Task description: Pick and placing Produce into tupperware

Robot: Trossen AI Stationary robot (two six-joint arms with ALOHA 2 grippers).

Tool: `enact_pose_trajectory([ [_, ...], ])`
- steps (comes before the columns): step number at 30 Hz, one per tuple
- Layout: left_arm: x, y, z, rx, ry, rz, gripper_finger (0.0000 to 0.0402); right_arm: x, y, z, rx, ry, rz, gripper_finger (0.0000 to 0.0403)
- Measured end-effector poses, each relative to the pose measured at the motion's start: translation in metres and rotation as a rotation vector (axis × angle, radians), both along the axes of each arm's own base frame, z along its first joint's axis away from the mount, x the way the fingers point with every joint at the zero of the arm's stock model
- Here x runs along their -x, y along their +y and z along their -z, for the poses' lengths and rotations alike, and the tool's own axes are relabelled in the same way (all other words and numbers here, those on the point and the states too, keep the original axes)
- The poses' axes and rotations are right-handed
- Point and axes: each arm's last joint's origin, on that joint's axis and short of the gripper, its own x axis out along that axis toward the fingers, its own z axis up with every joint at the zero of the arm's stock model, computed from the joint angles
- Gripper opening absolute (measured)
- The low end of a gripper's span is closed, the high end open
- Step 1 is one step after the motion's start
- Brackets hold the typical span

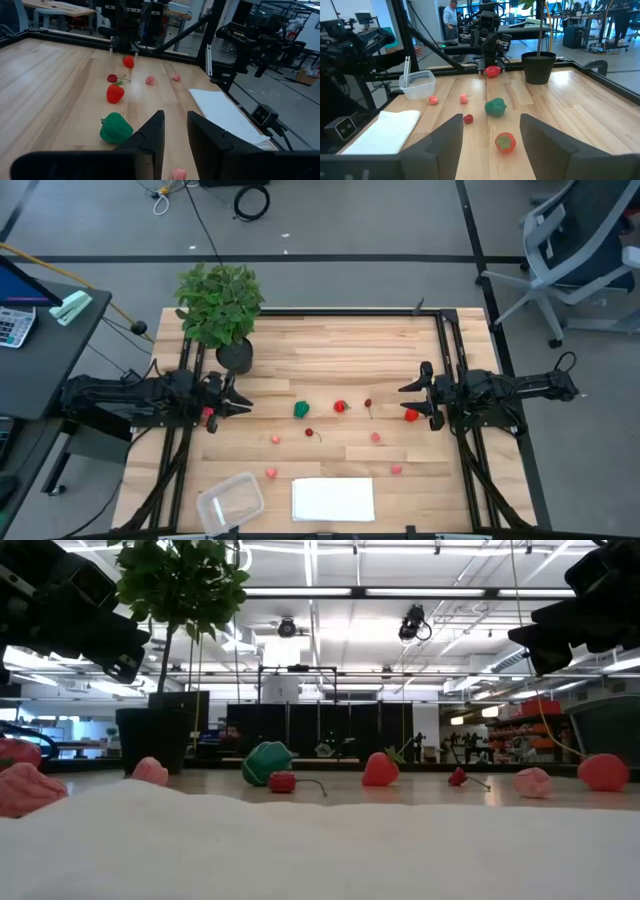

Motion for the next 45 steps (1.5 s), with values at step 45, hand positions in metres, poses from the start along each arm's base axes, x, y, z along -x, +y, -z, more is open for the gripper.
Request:
enact_pose_trajectory([
  [45, -0.0012, 0.0006, 0.0019, -0.280, -0.028, 0.007, 0.0083, 0.0000, 0.0000, 0.0000, 0.000, 0.000, 0.000, 0.0206],
])
